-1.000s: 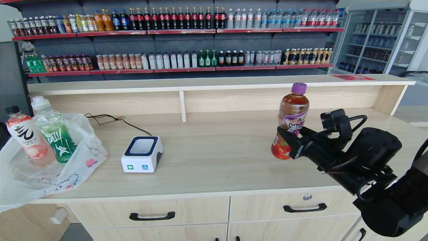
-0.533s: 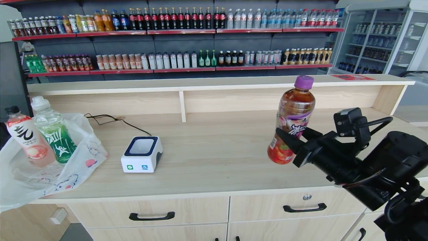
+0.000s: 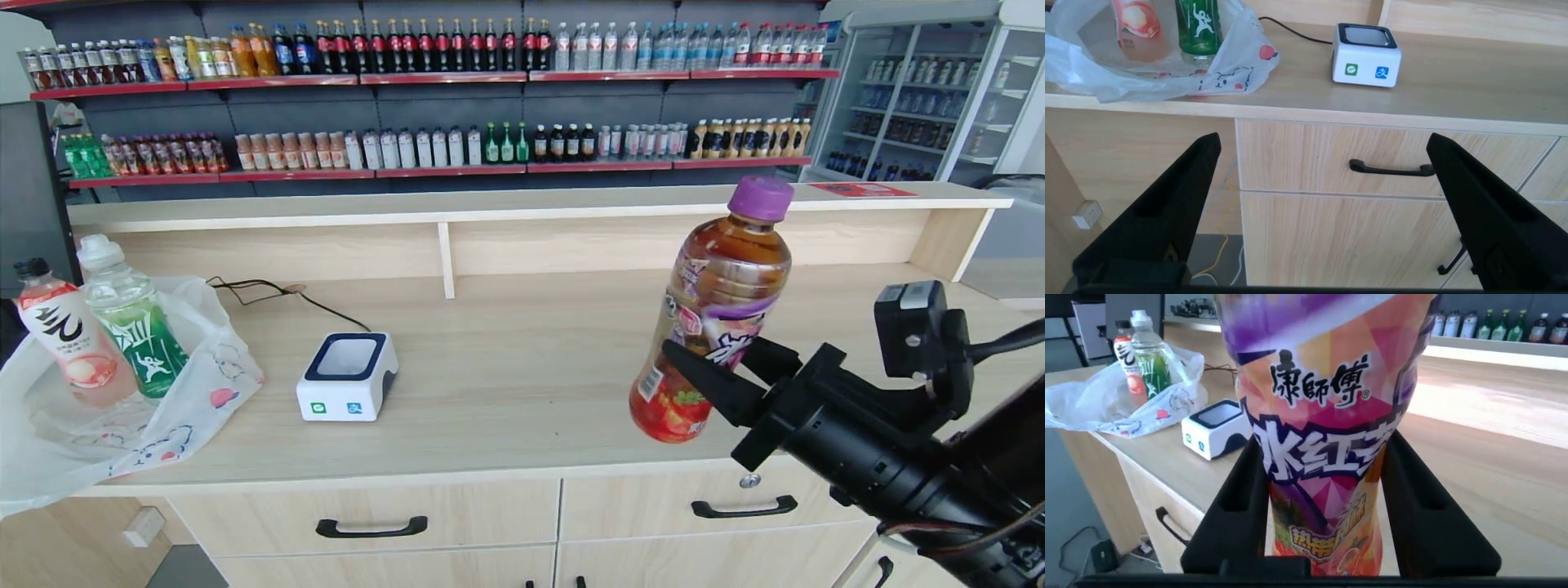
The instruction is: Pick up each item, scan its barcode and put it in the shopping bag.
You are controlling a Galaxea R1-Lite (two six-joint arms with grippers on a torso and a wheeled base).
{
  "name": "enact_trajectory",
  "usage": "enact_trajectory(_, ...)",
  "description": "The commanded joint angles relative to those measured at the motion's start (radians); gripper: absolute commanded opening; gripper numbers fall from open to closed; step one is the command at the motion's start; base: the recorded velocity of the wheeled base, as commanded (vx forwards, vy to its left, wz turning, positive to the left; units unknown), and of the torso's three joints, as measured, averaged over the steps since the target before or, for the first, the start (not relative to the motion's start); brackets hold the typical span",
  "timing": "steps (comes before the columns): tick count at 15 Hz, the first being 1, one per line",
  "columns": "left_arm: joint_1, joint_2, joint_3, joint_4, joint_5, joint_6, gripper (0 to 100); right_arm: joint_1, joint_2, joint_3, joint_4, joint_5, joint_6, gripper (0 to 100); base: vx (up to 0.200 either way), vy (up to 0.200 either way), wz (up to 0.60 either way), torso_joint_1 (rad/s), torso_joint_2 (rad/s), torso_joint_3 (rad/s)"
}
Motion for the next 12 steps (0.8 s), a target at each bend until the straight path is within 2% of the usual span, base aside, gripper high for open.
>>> enact_trajectory(1, 0.000, 0.000, 0.000, 0.000, 0.001, 0.000, 100, 0.050, -0.076, 0.043, -0.001, 0.001, 0.039, 0, 0.000, 0.000, 0.00, 0.000, 0.00, 0.000)
enact_trajectory(7, 0.000, 0.000, 0.000, 0.000, 0.001, -0.002, 100, 0.118, -0.146, 0.040, -0.001, 0.084, 0.263, 0, 0.000, 0.000, 0.00, 0.000, 0.00, 0.000)
enact_trajectory(9, 0.000, 0.000, 0.000, 0.000, 0.001, -0.002, 100, 0.118, -0.140, 0.035, -0.001, 0.130, 0.274, 0, 0.000, 0.000, 0.00, 0.000, 0.00, 0.000)
enact_trajectory(10, 0.000, 0.000, 0.000, 0.000, 0.001, -0.002, 100, 0.122, -0.134, 0.038, -0.001, 0.163, 0.337, 0, 0.000, 0.000, 0.00, 0.000, 0.00, 0.000)
enact_trajectory(12, 0.000, 0.000, 0.000, 0.000, 0.001, -0.002, 100, 0.132, -0.125, 0.030, -0.001, 0.164, 0.440, 0, 0.000, 0.000, 0.00, 0.000, 0.00, 0.000)
